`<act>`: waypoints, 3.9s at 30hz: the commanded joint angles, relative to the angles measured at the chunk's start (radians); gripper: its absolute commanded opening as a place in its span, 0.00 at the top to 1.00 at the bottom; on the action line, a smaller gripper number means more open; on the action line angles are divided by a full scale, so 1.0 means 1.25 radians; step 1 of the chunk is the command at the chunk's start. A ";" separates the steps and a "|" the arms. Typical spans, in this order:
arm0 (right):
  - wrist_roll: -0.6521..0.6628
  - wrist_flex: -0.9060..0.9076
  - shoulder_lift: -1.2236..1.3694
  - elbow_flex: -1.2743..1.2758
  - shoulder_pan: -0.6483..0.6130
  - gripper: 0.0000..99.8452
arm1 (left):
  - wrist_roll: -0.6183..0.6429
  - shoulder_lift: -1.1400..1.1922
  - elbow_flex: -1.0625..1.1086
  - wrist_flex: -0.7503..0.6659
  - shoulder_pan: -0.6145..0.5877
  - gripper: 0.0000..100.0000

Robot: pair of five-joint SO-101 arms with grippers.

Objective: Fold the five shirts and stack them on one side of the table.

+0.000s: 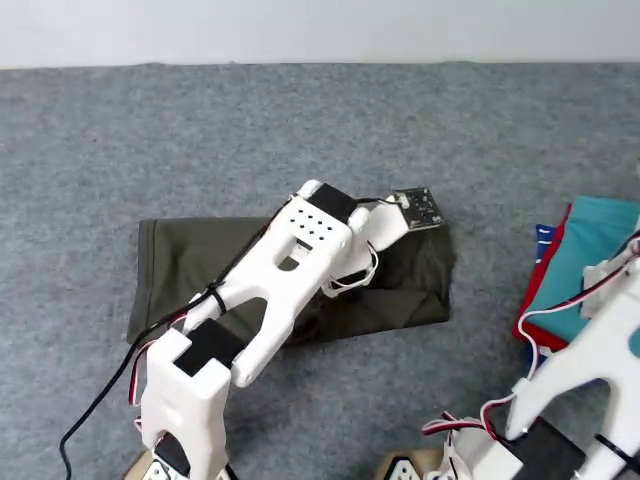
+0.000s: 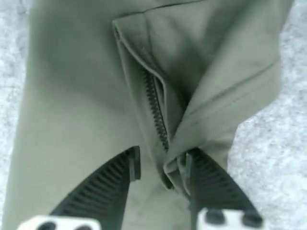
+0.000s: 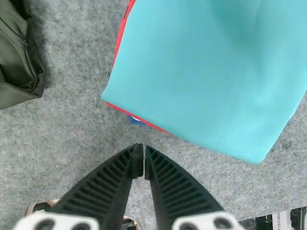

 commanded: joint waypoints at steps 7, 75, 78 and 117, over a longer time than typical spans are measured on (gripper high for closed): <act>0.001 0.029 -0.030 -0.034 0.004 0.99 | -0.005 -0.018 -0.050 -0.039 -0.039 0.84; 0.001 0.030 -0.030 -0.034 0.004 0.99 | -0.091 0.374 -0.532 0.129 -0.120 0.90; 0.001 0.030 -0.030 -0.034 0.003 0.99 | -0.095 0.376 -0.632 0.199 -0.122 0.91; 0.001 0.030 -0.021 -0.034 0.003 0.99 | -0.050 0.290 -0.478 0.068 -0.006 0.91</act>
